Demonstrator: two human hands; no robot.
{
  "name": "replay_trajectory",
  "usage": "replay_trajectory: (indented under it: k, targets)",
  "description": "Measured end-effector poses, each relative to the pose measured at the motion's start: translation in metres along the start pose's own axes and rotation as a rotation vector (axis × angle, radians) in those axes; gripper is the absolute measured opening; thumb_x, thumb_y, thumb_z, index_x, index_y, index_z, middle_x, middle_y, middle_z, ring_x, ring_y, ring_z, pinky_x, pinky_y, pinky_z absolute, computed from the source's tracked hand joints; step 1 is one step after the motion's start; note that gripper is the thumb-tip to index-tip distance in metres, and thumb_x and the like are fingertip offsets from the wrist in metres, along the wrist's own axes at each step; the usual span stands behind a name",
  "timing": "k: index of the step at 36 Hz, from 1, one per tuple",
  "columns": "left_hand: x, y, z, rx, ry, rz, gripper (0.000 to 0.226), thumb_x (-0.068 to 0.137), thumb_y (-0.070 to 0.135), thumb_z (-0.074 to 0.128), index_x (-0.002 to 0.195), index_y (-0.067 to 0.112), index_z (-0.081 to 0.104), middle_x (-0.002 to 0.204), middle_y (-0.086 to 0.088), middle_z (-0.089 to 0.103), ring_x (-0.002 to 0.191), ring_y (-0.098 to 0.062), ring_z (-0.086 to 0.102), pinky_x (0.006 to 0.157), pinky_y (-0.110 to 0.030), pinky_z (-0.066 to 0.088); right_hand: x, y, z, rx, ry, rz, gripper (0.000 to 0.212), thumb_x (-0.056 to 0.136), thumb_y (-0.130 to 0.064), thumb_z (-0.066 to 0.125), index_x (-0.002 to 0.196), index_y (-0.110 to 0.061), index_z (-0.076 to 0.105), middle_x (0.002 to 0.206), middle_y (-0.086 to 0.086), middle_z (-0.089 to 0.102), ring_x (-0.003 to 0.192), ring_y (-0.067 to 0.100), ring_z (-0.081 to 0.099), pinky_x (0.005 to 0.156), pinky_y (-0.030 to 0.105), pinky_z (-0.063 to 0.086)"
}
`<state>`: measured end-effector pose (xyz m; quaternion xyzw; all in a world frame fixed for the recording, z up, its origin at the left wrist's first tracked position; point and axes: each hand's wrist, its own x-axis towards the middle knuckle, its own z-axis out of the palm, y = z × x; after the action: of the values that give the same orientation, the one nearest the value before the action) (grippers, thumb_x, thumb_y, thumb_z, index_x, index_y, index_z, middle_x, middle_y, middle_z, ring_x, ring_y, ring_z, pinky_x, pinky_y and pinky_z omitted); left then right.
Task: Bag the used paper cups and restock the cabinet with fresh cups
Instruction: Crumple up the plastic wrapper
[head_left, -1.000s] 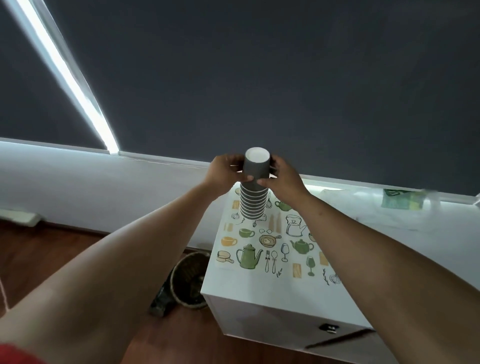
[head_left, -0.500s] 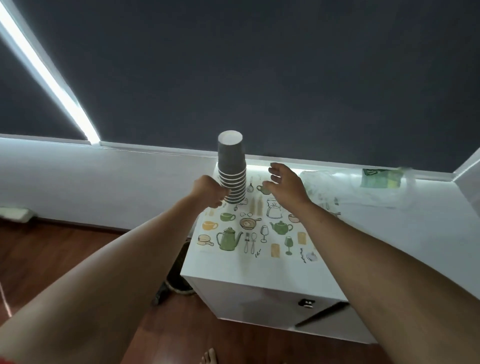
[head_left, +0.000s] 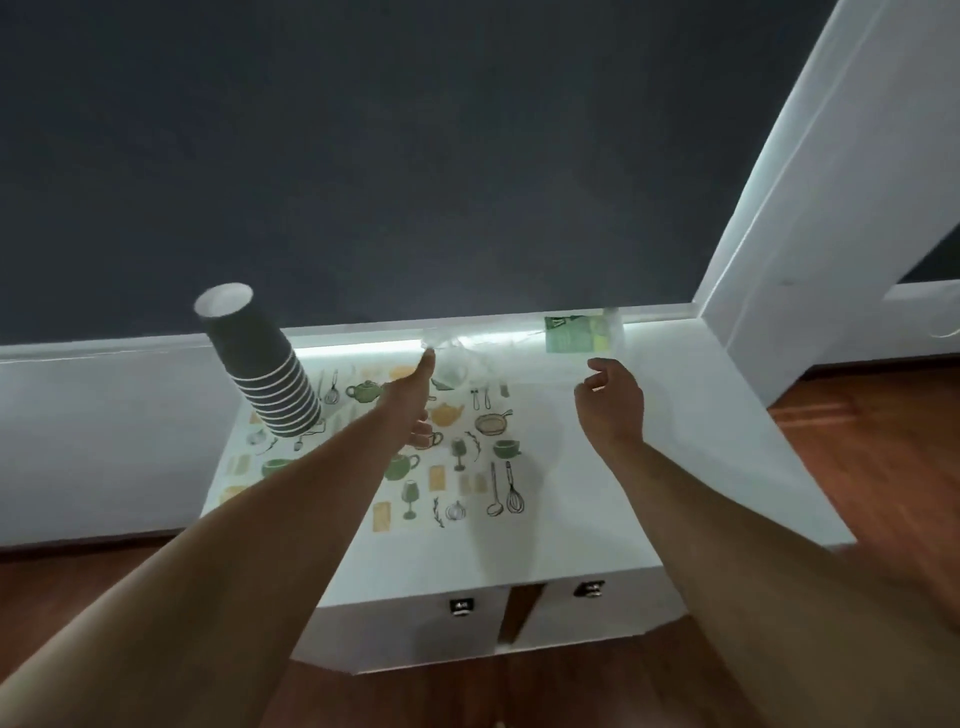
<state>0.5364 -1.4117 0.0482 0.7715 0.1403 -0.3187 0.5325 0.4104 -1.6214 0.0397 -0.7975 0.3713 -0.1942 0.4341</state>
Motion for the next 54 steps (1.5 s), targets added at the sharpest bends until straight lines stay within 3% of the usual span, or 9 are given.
replay_trajectory:
  k: [10, 14, 18, 23, 28, 34, 40, 46, 54]
  targets:
    - [0.018, 0.030, 0.043, -0.170, 0.110, 0.054, 0.097, 0.077, 0.074, 0.060, 0.151, 0.042, 0.006, 0.110, -0.017, 0.061, 0.066, -0.035, 0.073, 0.060, -0.043, 0.062, 0.067, 0.023, -0.026, 0.017, 0.054, 0.141, 0.084, 0.078, -0.046, 0.070, 0.149, -0.022, 0.031, 0.144, 0.005, 0.043, 0.121, 0.026, 0.055, 0.094, 0.046, 0.052]
    - [0.028, 0.037, 0.049, -0.203, 0.129, 0.204, 0.060, 0.095, 0.038, 0.061, 0.148, 0.032, 0.034, 0.101, -0.015, 0.064, 0.058, -0.028, 0.070, 0.050, -0.034, 0.060, 0.085, 0.024, -0.020, -0.003, -0.044, 0.174, 0.069, 0.076, -0.049, 0.067, 0.136, -0.019, 0.051, 0.120, 0.003, 0.065, 0.106, 0.028, 0.065, 0.087, 0.048, 0.056]
    - [0.033, 0.042, 0.045, -0.241, 0.175, 0.259, 0.028, 0.098, 0.013, 0.054, 0.125, 0.012, 0.058, 0.094, -0.017, 0.067, 0.062, -0.028, 0.071, 0.048, -0.029, 0.057, 0.088, 0.023, -0.022, -0.052, -0.050, 0.152, 0.029, 0.079, -0.033, 0.057, 0.075, -0.006, 0.065, 0.075, 0.012, 0.070, 0.066, 0.032, 0.069, 0.071, 0.047, 0.059]
    - [0.039, 0.042, 0.030, -0.252, 0.251, 0.250, 0.021, 0.095, 0.011, 0.057, 0.114, 0.003, 0.063, 0.077, -0.010, 0.068, 0.054, -0.022, 0.068, 0.057, -0.032, 0.061, 0.065, 0.025, -0.034, 0.109, -0.120, 0.232, 0.020, 0.080, -0.017, 0.062, 0.070, 0.000, 0.063, 0.077, 0.012, 0.073, 0.046, 0.019, 0.052, 0.051, 0.032, 0.058]
    - [0.030, 0.042, 0.025, -0.241, 0.294, 0.426, 0.043, 0.086, 0.041, 0.071, 0.116, 0.014, 0.056, 0.086, -0.010, 0.067, 0.060, -0.020, 0.065, 0.051, -0.028, 0.056, 0.047, 0.026, -0.037, 0.350, -0.133, 0.386, 0.026, 0.079, -0.009, 0.069, 0.086, 0.016, 0.065, 0.074, 0.021, 0.067, 0.037, 0.017, 0.044, 0.045, 0.028, 0.052]
    - [0.009, 0.018, 0.024, -0.187, 0.480, 0.304, 0.076, 0.074, 0.078, 0.056, 0.124, 0.020, 0.051, 0.126, -0.007, 0.061, 0.112, -0.029, 0.058, 0.098, -0.043, 0.045, 0.024, 0.020, -0.038, 0.670, -0.181, 0.633, 0.004, 0.079, -0.003, 0.066, 0.079, 0.001, 0.065, 0.072, 0.016, 0.056, 0.033, 0.012, 0.037, 0.041, 0.022, 0.044]
    - [-0.013, -0.018, 0.022, -0.245, 0.054, 0.044, 0.072, 0.066, 0.085, 0.056, 0.102, 0.022, 0.058, 0.090, -0.007, 0.060, 0.075, -0.021, 0.059, 0.075, -0.036, 0.053, -0.003, 0.017, -0.027, 0.803, -0.260, 0.740, 0.012, 0.082, 0.000, 0.058, 0.093, 0.002, 0.062, 0.066, 0.011, 0.048, 0.030, 0.009, 0.037, 0.037, 0.019, 0.044]
    - [-0.020, -0.033, 0.022, -0.249, -0.037, 0.164, 0.048, 0.078, 0.059, 0.072, 0.093, 0.014, 0.065, 0.100, -0.009, 0.071, 0.090, -0.025, 0.068, 0.088, -0.042, 0.058, -0.031, 0.010, -0.014, 0.757, -0.361, 0.762, 0.003, 0.085, 0.000, 0.059, 0.087, 0.001, 0.058, 0.043, 0.005, 0.048, 0.032, 0.010, 0.039, 0.039, 0.022, 0.049]
    - [-0.023, -0.039, 0.002, -0.330, -0.051, 0.145, 0.012, 0.091, 0.004, 0.062, 0.083, -0.002, 0.068, 0.067, -0.014, 0.065, 0.052, -0.019, 0.053, 0.060, -0.030, 0.045, -0.028, -0.003, -0.012, 0.000, -0.373, 0.500, 0.053, 0.080, -0.047, 0.071, 0.111, -0.005, 0.062, 0.104, 0.011, 0.065, 0.078, 0.025, 0.062, 0.062, 0.032, 0.054]
